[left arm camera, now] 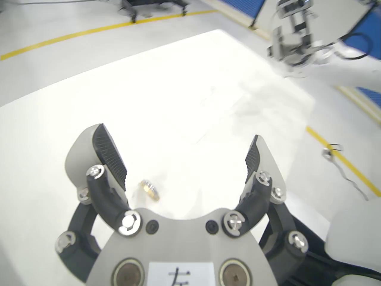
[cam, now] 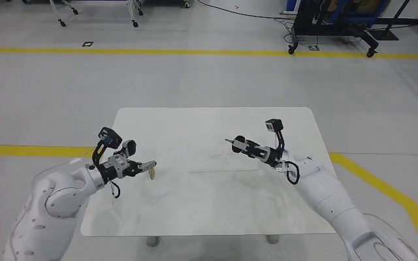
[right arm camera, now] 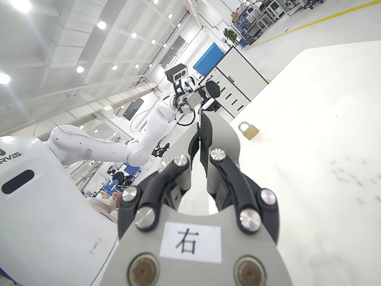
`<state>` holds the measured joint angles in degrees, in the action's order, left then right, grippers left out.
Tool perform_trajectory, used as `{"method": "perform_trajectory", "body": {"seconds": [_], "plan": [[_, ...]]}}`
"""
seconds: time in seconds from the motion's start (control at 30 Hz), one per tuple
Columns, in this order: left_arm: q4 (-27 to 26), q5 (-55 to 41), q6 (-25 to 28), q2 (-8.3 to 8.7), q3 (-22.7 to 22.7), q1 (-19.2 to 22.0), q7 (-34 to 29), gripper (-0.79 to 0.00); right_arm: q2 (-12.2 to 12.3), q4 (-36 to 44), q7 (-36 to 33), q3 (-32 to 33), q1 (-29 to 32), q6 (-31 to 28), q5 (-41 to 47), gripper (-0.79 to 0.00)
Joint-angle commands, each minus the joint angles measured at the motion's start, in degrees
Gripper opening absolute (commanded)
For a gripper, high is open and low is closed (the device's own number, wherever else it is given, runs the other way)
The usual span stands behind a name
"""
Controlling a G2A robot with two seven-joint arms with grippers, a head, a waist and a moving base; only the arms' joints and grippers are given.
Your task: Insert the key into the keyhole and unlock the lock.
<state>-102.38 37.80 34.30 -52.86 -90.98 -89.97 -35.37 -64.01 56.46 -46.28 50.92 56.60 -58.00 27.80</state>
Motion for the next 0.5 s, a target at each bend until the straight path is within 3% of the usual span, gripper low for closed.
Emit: {"method": "perform_trajectory", "body": {"seconds": [0.0, 0.13, 0.47], "plan": [[-2.3, 3.3, -4.4, 0.01, 0.2, -3.3, -1.8, 0.0, 0.0, 0.0, 0.0, 0.0, 0.0, 0.0, 0.0, -0.785], [-1.8, 8.7, -11.7, -0.38, 3.7, -2.9, -3.0, -0.012, 0.0, 0.0, 0.0, 0.0, 0.0, 0.0, 0.0, -0.785], [5.3, 14.4, -19.7, -1.86, 13.8, 4.9, -5.1, -0.256, 0.0, 0.0, 0.0, 0.0, 0.0, 0.0, 0.0, -0.785]]}}
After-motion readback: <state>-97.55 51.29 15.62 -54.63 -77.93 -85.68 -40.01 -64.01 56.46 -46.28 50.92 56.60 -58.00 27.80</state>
